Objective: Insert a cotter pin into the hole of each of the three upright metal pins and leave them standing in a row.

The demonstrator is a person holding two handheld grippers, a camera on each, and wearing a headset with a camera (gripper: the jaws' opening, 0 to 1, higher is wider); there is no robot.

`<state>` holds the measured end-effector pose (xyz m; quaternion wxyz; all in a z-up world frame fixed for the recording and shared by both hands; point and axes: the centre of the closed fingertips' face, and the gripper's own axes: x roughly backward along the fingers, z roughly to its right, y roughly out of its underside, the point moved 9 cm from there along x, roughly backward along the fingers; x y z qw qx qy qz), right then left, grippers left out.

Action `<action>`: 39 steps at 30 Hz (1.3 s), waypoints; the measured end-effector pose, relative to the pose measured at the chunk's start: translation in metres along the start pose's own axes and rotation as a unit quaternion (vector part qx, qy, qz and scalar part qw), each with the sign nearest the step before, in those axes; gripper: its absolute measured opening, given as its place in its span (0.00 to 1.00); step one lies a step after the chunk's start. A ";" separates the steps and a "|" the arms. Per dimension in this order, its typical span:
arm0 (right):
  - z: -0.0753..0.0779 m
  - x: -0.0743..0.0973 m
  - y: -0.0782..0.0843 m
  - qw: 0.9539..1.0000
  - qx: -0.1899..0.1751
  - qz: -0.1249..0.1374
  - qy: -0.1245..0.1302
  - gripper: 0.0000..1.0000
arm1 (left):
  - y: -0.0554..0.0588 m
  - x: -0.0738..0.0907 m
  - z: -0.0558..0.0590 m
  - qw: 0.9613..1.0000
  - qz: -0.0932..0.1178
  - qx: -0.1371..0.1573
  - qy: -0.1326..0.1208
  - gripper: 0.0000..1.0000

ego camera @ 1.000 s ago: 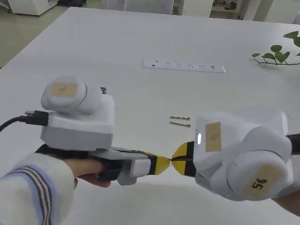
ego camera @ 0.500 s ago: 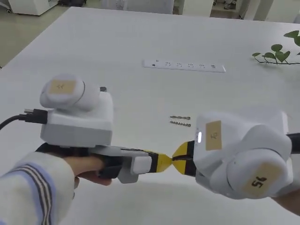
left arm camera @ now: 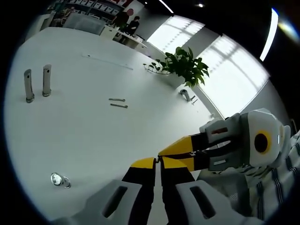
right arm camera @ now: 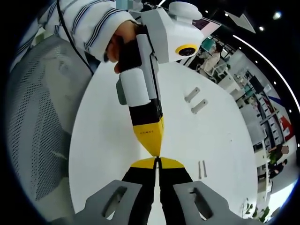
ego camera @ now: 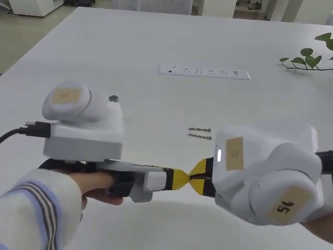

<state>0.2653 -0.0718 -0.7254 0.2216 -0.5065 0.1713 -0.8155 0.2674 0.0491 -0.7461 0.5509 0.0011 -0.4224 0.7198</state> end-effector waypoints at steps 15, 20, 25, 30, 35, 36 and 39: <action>0.003 0.004 0.002 1.000 0.000 0.010 0.000 0.02 | -0.001 0.000 0.003 1.000 0.014 0.012 0.011 0.00; 0.004 0.006 0.001 1.000 0.007 0.016 -0.002 0.02 | -0.001 0.002 0.005 1.000 0.017 -0.010 0.010 0.00; 0.005 0.007 0.001 1.000 0.011 0.021 -0.003 0.03 | -0.002 0.002 0.007 0.999 0.023 -0.039 0.006 0.00; 0.006 0.009 0.001 0.999 -0.003 0.035 -0.002 0.03 | -0.004 0.004 0.007 0.999 0.025 -0.028 0.008 0.00; 0.006 0.009 0.003 0.999 -0.019 0.040 -0.006 0.09 | -0.005 0.007 0.007 0.999 0.030 -0.039 0.013 0.00; 0.006 0.009 0.003 0.999 -0.020 0.039 -0.006 0.10 | -0.004 0.007 0.007 0.999 0.029 -0.040 0.014 0.00; 0.005 0.010 0.002 0.999 -0.020 0.042 -0.011 0.10 | -0.004 0.007 0.006 0.998 0.028 -0.051 0.011 0.00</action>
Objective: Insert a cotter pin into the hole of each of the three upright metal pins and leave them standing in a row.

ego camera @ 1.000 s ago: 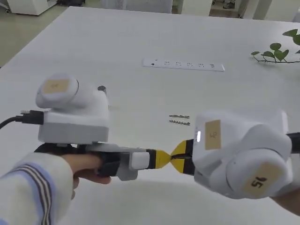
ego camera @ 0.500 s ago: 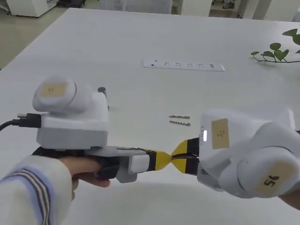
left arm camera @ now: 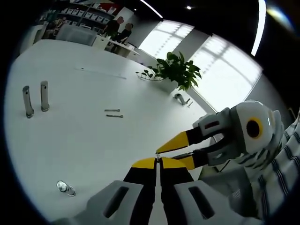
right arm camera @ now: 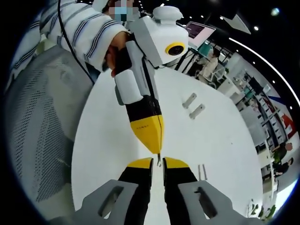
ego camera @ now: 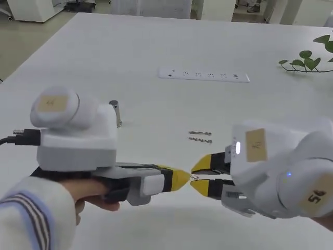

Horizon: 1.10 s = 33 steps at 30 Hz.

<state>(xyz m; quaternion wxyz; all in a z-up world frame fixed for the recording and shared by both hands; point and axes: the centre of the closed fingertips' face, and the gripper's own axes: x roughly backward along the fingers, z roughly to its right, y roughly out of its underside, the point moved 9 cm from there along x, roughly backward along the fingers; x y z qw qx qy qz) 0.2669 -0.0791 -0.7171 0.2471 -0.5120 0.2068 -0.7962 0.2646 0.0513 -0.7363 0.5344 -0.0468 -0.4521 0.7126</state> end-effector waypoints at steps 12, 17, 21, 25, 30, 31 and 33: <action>0.004 0.010 0.014 0.985 -0.149 0.059 -0.070 0.15 | -0.001 0.006 0.007 0.995 0.003 -0.086 0.039 0.00; 0.005 0.016 0.022 0.973 -0.191 0.076 -0.108 0.15 | -0.002 0.009 0.010 0.990 0.006 -0.124 0.064 0.00; 0.004 0.019 0.024 0.957 -0.226 0.101 -0.154 0.14 | -0.003 0.012 0.016 0.981 0.009 -0.170 0.090 0.00; 0.005 0.021 0.027 0.943 -0.249 0.116 -0.189 0.14 | -0.003 0.015 0.021 0.970 0.012 -0.213 0.117 0.00; 0.004 0.023 0.027 0.942 -0.246 0.109 -0.200 0.14 | -0.001 0.016 0.024 0.966 0.009 -0.223 0.132 0.00; 0.004 0.024 0.026 0.942 -0.245 0.111 -0.203 0.14 | 0.000 0.016 0.025 0.963 0.006 -0.231 0.135 0.00; 0.003 0.026 0.022 0.940 -0.242 0.117 -0.210 0.13 | 0.001 0.016 0.025 0.960 0.009 -0.244 0.138 0.00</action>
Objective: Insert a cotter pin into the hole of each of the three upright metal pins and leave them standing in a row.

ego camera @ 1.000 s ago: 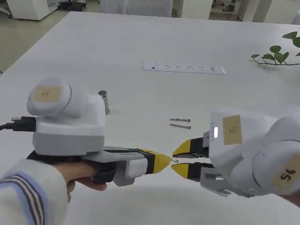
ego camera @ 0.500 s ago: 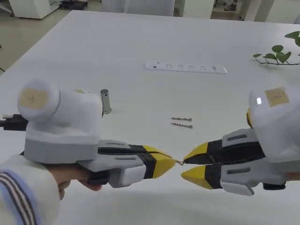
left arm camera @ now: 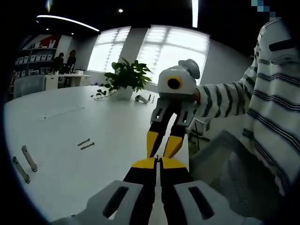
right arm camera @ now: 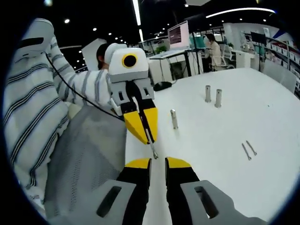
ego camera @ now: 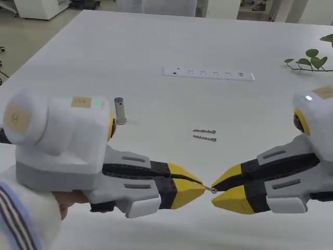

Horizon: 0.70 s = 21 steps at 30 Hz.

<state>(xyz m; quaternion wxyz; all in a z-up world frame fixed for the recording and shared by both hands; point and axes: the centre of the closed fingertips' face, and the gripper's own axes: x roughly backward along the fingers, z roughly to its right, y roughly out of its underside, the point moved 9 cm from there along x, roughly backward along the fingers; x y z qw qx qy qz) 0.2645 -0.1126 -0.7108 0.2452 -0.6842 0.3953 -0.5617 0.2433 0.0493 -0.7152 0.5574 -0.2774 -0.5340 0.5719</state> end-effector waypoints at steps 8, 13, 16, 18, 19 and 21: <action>-0.008 -0.003 -0.005 1.000 0.010 -0.002 -0.026 0.11 | 0.002 0.000 0.002 1.000 -0.005 -0.019 0.017 0.00; -0.010 -0.005 -0.005 0.999 0.023 -0.012 -0.032 0.09 | 0.001 0.000 0.003 1.000 0.000 -0.023 0.019 0.00; -0.010 -0.005 -0.006 0.999 0.023 -0.012 -0.034 0.07 | 0.002 0.001 0.004 0.999 -0.003 -0.025 0.023 0.00; -0.010 -0.005 -0.006 0.999 0.024 -0.012 -0.035 0.06 | 0.003 0.001 0.004 0.999 -0.006 -0.031 0.024 0.00; -0.010 -0.005 -0.006 0.999 0.023 -0.013 -0.037 0.06 | 0.003 0.001 0.004 0.999 -0.006 -0.031 0.024 0.00; -0.009 -0.005 -0.007 0.999 0.024 -0.016 -0.037 0.06 | 0.003 0.001 0.004 0.999 -0.007 -0.031 0.023 0.00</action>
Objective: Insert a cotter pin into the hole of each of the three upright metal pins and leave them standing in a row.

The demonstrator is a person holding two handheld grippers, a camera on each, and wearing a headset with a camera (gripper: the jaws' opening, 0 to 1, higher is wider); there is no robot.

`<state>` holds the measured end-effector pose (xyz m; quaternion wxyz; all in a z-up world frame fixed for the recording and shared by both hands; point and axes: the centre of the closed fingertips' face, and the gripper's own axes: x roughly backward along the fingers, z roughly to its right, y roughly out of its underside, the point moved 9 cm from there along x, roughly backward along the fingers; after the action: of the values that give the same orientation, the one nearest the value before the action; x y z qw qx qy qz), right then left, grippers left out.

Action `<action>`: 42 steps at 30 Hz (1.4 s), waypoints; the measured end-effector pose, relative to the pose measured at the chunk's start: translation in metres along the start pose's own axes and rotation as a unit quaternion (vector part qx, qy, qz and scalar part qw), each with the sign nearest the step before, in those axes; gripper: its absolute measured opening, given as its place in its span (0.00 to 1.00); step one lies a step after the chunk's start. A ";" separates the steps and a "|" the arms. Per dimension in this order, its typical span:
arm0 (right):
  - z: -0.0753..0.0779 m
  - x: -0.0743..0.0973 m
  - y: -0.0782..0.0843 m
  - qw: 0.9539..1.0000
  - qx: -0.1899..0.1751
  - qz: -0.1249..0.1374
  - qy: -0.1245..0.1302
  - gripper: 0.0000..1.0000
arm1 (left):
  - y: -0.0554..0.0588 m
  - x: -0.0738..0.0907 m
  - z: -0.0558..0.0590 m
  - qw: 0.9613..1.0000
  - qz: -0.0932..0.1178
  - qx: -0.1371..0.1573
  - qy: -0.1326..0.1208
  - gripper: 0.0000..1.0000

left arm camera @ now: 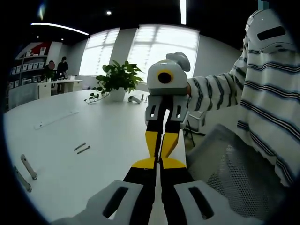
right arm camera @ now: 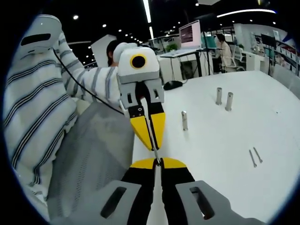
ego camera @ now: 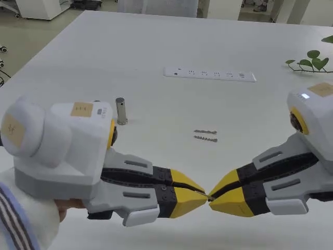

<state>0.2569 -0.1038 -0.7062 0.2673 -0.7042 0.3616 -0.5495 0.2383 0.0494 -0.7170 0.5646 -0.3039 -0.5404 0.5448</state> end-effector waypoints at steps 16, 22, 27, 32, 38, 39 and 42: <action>0.001 0.001 -0.005 0.999 0.024 -0.035 0.004 0.03 | 0.003 0.000 -0.001 1.000 -0.009 0.005 -0.002 0.00; 0.001 0.001 -0.009 0.997 0.043 -0.057 0.007 0.03 | 0.005 -0.001 -0.003 1.000 -0.008 0.011 -0.007 0.00; 0.001 0.002 -0.010 0.997 0.042 -0.062 0.008 0.03 | 0.006 0.000 -0.002 1.000 -0.008 0.011 -0.008 0.01; 0.000 0.002 -0.012 0.997 0.045 -0.068 0.011 0.03 | 0.009 0.001 -0.004 1.000 -0.008 0.016 -0.014 0.00; 0.001 0.000 -0.013 0.996 0.040 -0.071 0.019 0.03 | 0.011 0.004 -0.004 0.999 -0.020 0.020 -0.021 0.02; 0.002 0.000 -0.014 0.997 0.039 -0.070 0.021 0.03 | 0.012 0.004 -0.004 0.999 -0.021 0.021 -0.022 0.04; 0.004 0.000 -0.014 0.996 0.037 -0.073 0.027 0.03 | 0.014 0.007 -0.006 0.999 -0.018 0.002 -0.036 0.18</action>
<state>0.2635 -0.0954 -0.6964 0.2425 -0.7036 0.2958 -0.5989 0.2383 0.0605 -0.7294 0.5551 -0.2737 -0.5646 0.5461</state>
